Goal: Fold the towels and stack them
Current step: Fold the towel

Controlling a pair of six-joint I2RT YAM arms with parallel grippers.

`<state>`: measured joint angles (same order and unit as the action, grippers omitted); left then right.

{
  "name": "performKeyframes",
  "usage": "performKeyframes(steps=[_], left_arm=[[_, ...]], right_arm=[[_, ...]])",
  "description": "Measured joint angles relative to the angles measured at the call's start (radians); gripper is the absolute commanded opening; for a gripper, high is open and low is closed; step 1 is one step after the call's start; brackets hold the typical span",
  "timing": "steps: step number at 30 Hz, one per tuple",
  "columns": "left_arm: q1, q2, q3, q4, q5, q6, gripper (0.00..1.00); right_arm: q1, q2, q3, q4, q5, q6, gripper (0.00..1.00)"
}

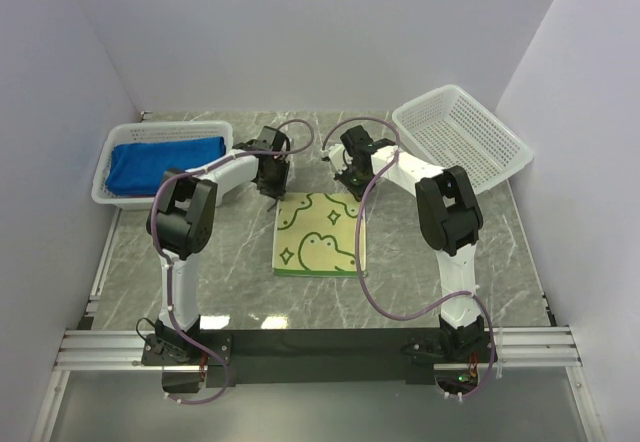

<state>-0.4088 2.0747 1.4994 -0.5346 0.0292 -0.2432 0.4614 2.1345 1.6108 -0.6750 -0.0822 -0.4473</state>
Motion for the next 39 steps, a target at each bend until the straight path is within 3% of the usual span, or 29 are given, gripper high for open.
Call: performKeyframes(steps=[5, 7, 19, 29, 39], left_arm=[[0.006, -0.003, -0.012, 0.023, 0.001, 0.014, 0.11], [0.010, -0.005, -0.018, 0.034, 0.004, 0.018, 0.01], [0.013, -0.071, -0.117, 0.124, 0.013, 0.044, 0.01], [0.011, -0.298, -0.362, 0.287, -0.010, 0.033, 0.01], [-0.023, -0.483, -0.539, 0.419, -0.082, -0.079, 0.01]], right_arm=[[0.001, 0.000, 0.000, 0.000, 0.005, 0.000, 0.00], [0.001, 0.000, 0.000, 0.000, 0.006, 0.000, 0.00], [0.008, -0.021, -0.019, 0.010, 0.029, 0.008, 0.00], [0.065, -0.184, -0.154, 0.091, 0.110, 0.035, 0.00], [0.134, -0.325, -0.301, 0.181, 0.232, 0.067, 0.00]])
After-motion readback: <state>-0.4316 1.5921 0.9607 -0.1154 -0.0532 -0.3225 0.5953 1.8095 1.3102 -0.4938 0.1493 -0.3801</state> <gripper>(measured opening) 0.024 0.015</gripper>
